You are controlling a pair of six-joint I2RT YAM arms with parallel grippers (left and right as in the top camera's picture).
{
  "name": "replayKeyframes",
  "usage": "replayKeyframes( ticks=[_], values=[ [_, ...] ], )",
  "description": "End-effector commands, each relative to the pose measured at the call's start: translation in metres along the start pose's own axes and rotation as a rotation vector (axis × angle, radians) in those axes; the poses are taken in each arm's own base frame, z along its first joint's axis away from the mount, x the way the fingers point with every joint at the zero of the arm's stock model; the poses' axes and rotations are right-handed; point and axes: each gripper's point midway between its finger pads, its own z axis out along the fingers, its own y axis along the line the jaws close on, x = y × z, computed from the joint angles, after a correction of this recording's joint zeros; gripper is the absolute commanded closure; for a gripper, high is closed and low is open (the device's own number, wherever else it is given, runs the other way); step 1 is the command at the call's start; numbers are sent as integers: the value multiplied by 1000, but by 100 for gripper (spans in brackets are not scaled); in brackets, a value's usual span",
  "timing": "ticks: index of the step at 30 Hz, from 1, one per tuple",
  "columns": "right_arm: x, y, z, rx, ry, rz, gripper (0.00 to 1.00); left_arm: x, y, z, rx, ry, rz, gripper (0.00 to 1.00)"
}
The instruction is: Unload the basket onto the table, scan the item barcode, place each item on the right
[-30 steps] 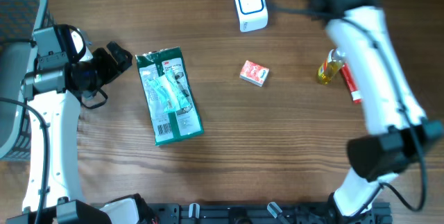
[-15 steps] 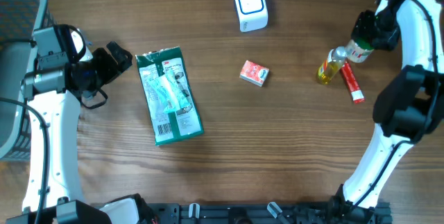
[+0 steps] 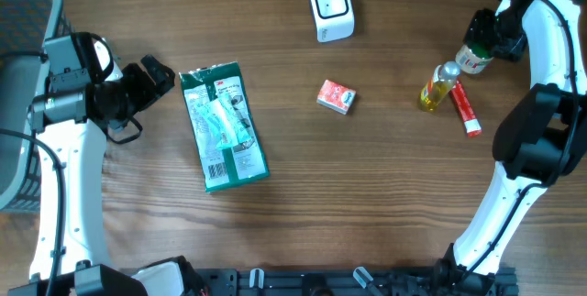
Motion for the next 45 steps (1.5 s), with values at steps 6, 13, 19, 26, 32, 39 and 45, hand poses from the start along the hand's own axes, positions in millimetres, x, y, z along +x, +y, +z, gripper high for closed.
replayKeyframes(
  ticks=[6, 13, 19, 26, 32, 39, 45],
  values=[
    [11, 2, 0, -4, 44, -18, 9, -3, -2, -3, 2, -16, 26, 0],
    [-7, 73, -118, -314, -183, -251, 19, -3, -2, -3, 2, -15, 26, 0],
    [68, 195, -155, -465, -141, -605, 46, -3, -2, -3, 2, -16, 26, 0],
    [164, 258, -76, -313, -4, -744, 53, -3, -2, -3, 2, -16, 26, 0],
    [194, 242, 32, -297, -40, -649, 43, -3, -2, -3, 2, -16, 26, 0],
    [236, 236, 29, -363, 97, -667, 44, -3, -2, -3, 2, -15, 26, 0],
    [212, 248, -52, -407, -104, -727, 41, -3, -2, -3, 2, -15, 26, 0]
  ],
)
